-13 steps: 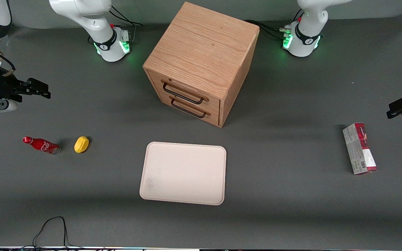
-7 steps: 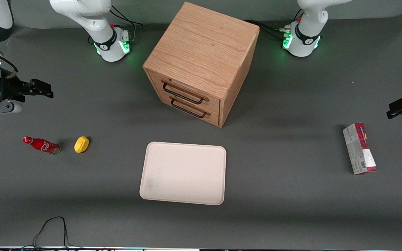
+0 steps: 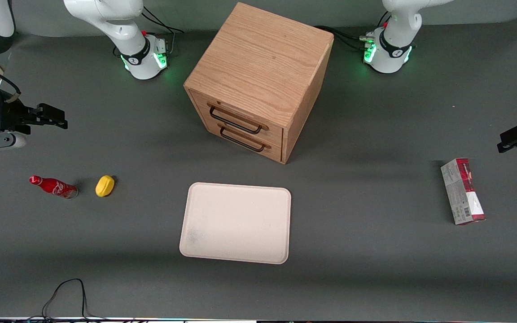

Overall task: Place coke bottle on tray
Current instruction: 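Move the open right gripper over the red Coca-Cola bottle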

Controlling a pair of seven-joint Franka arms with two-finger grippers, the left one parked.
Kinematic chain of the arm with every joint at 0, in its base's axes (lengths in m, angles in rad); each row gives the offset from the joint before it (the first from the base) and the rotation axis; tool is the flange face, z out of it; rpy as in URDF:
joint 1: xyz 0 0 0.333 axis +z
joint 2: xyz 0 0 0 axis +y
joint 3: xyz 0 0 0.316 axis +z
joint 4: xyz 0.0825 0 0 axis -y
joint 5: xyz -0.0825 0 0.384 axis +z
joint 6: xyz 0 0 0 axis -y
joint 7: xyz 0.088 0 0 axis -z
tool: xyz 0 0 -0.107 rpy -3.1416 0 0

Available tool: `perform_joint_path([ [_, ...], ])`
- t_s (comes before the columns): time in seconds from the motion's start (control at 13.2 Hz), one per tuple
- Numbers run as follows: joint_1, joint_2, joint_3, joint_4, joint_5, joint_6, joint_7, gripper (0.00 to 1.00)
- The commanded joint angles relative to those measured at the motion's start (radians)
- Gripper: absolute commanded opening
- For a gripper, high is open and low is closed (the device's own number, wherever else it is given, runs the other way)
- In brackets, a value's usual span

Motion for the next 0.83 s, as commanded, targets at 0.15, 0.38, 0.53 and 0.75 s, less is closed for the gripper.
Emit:
perform_joint_path([
  [0.15, -0.002, 0.023, 0.004, 0.032, 0.012, -0.023, 0.030, 1.00],
  [0.38, -0.005, 0.023, -0.002, 0.035, 0.010, -0.021, 0.025, 1.00],
  [0.53, -0.019, 0.025, -0.005, 0.036, 0.007, -0.012, 0.013, 1.00],
  [0.75, -0.090, 0.080, -0.068, 0.056, 0.005, 0.061, -0.115, 1.00],
])
